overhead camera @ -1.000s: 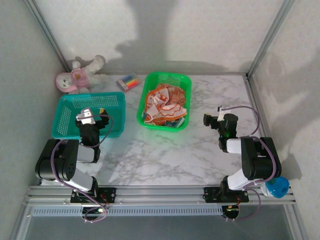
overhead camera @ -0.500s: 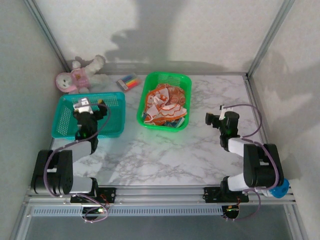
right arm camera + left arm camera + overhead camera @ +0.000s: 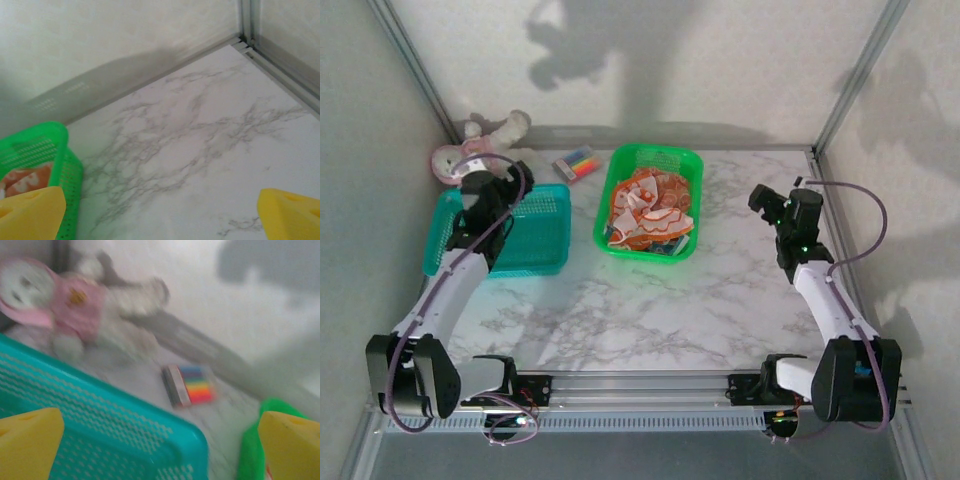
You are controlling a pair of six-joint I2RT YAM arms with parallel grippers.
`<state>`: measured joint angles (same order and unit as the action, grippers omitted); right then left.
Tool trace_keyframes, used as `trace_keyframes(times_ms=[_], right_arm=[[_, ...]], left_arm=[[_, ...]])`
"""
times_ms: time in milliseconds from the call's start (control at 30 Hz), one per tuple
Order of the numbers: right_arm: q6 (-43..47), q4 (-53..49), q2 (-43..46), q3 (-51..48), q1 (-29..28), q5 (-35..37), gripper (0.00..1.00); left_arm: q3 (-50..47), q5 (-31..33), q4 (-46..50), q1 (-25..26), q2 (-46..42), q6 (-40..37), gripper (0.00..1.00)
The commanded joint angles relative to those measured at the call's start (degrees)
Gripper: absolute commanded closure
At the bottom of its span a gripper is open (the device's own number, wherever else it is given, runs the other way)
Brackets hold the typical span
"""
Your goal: Fold and stack the towels
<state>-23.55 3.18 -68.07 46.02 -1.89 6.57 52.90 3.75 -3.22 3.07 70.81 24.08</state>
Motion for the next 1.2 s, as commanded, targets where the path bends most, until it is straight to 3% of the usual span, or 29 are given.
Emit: trace_keyframes(times_ms=[0, 167, 367, 500, 567, 867, 1033, 1133, 1167], right_arm=[[-1.8, -10.5, -0.2, 4.2, -3.1, -3.1, 0.01], [0.2, -16.4, -2.9, 10.1, -11.3, -3.9, 0.01], [0.1, -23.7, -14.3, 21.6, -25.2, 0.2, 0.1], [-1.9, -27.4, -25.5, 30.9, -32.7, -0.3, 0.25], [-3.1, -29.2, -30.5, 35.5, -35.8, 0.3, 0.26], [-7.7, -39.1, -49.5, 53.6, -40.6, 2.5, 0.31], [-8.4, -41.8, -56.1, 58.3, -40.4, 6.6, 0.57], [-9.8, -41.4, -56.1, 56.4, -38.4, 8.5, 0.85], [-9.8, -40.0, -55.1, 54.2, -37.6, 8.8, 0.88]], left_arm=[[1.5, -6.5, 4.8, 5.3, 3.0, 3.6, 0.01], [4.7, -5.1, 4.7, 12.5, 8.9, 3.8, 0.0], [5.3, -6.2, 3.5, 13.3, 10.8, 4.8, 0.0], [4.5, -5.0, 3.6, 13.3, 9.8, 4.5, 0.01], [3.5, -3.9, 3.9, 13.3, 8.7, 4.1, 0.0], [-1.8, 0.0, 4.4, 12.8, 2.3, 3.7, 0.01], [-3.8, 0.5, 4.6, 12.6, -0.6, 4.1, 0.0], [-4.2, 1.0, 4.9, 12.6, -1.6, 4.0, 0.0], [-4.1, 1.0, 5.0, 12.6, -1.6, 3.8, 0.0]])
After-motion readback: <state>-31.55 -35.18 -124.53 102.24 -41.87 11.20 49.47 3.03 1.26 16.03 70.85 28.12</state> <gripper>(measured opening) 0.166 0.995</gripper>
